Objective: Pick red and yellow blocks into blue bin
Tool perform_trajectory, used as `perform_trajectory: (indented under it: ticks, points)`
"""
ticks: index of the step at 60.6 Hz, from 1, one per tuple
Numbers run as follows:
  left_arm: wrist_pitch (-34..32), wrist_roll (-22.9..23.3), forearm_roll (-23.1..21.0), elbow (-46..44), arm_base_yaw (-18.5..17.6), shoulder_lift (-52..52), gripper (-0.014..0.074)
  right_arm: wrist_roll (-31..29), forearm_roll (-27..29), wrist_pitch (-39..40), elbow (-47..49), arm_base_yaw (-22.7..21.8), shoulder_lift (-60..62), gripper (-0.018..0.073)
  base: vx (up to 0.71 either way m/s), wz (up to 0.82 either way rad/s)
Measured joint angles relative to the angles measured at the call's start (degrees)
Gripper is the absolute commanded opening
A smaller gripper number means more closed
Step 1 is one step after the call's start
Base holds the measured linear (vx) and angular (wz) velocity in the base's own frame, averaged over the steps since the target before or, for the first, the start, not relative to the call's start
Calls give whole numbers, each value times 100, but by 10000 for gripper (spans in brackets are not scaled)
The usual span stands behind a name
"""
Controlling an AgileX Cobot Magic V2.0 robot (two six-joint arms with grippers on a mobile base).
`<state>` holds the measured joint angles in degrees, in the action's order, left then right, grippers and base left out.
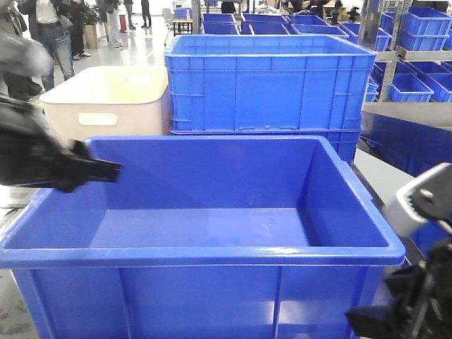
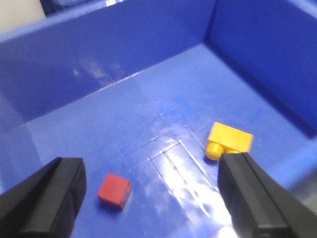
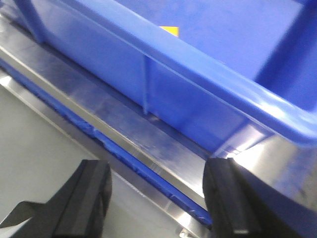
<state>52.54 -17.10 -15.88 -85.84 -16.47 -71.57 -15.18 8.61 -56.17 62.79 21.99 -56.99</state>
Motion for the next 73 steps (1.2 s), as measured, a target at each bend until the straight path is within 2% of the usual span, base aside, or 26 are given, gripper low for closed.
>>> perform_trajectory:
  ticks: [20, 25, 32, 37, 41, 53, 59, 73]
  points:
    - [17, 204, 46, 2606, 0, 2798, 603, 483, -313, 554, -1247, 0, 1112, 454, 0, 0]
    - [-1, 555, 239, 3236, 0, 3385, 592, 852, -580, 658, -1529, 0, 1324, 452, 0, 0]
    - [-31, 1420, 846, 3993, 0, 3985, 554, 1314, -954, 681, -1809, 0, 1547, 396, 0, 0]
    - [-64, 2006, 1315, 4398, 0, 4252, 489, 1461, -1050, 668, -1956, 0, 1650, 319, 0, 0]
    - [-75, 2286, 1588, 4640, 0, 4378, 405, 1472, -1050, 662, -1984, 0, 1685, 232, 0, 0]
    - [-289, 2377, 1793, 5010, 0, 4426, 111, 1417, -988, 662, -1984, 0, 1684, -17, 0, 0]
    - [-437, 2336, 1794, 5071, 0, 4426, -11, 1412, -977, 657, -1984, 0, 1684, -15, 0, 0]
    - [-663, 2319, 1799, 5076, 0, 4426, -9, 1422, -977, 638, -1984, 0, 1684, -13, 0, 0]
